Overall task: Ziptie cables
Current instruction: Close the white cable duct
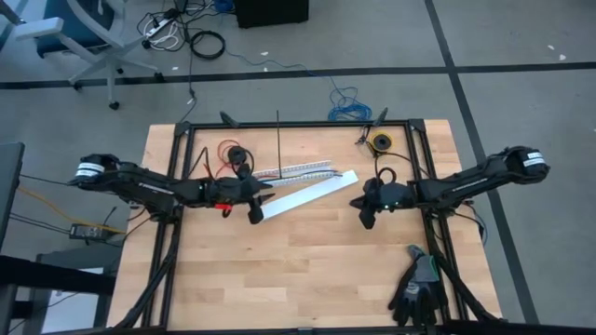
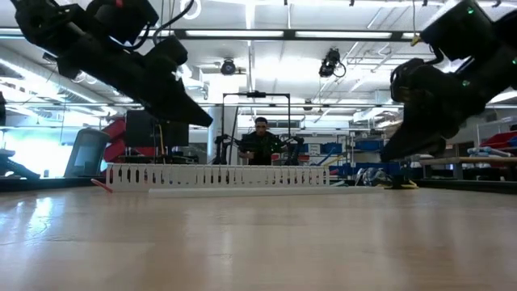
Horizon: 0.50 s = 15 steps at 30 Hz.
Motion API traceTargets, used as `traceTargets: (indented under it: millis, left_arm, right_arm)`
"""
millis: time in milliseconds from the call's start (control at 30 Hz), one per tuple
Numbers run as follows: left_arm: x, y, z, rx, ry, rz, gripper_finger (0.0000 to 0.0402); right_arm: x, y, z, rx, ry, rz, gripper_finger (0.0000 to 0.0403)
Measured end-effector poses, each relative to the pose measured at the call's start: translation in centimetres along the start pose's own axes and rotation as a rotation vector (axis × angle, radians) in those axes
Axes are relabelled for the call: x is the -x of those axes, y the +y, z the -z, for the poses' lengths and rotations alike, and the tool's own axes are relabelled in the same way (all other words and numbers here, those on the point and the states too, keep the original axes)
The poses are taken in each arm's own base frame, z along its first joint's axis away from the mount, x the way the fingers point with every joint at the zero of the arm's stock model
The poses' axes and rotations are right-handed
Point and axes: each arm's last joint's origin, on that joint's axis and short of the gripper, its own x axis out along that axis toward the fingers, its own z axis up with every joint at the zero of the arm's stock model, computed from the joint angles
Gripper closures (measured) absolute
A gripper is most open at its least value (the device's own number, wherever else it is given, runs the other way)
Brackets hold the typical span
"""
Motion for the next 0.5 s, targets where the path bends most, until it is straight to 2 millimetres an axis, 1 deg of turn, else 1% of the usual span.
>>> traceTargets:
  millis: [167,367,500]
  left_arm:
    - [-1.3,-0.2,0.8,-0.031,0.011,-0.028,0.0264]
    - [-2.9,-0.7,1.5,-0.027,-0.003,-0.032,0.0264]
    - [-3.9,-1.0,1.4,-0.026,0.002,-0.037,0.0264]
  right_arm:
    - [-0.3,-0.3,0.6,0.069,-0.049,-0.030,0.0376]
    - [-0.5,-0.3,0.7,0.014,-0.038,-0.024,0.0376]
    - [-0.6,-0.3,0.6,-0.002,-0.046,-0.031,0.0376]
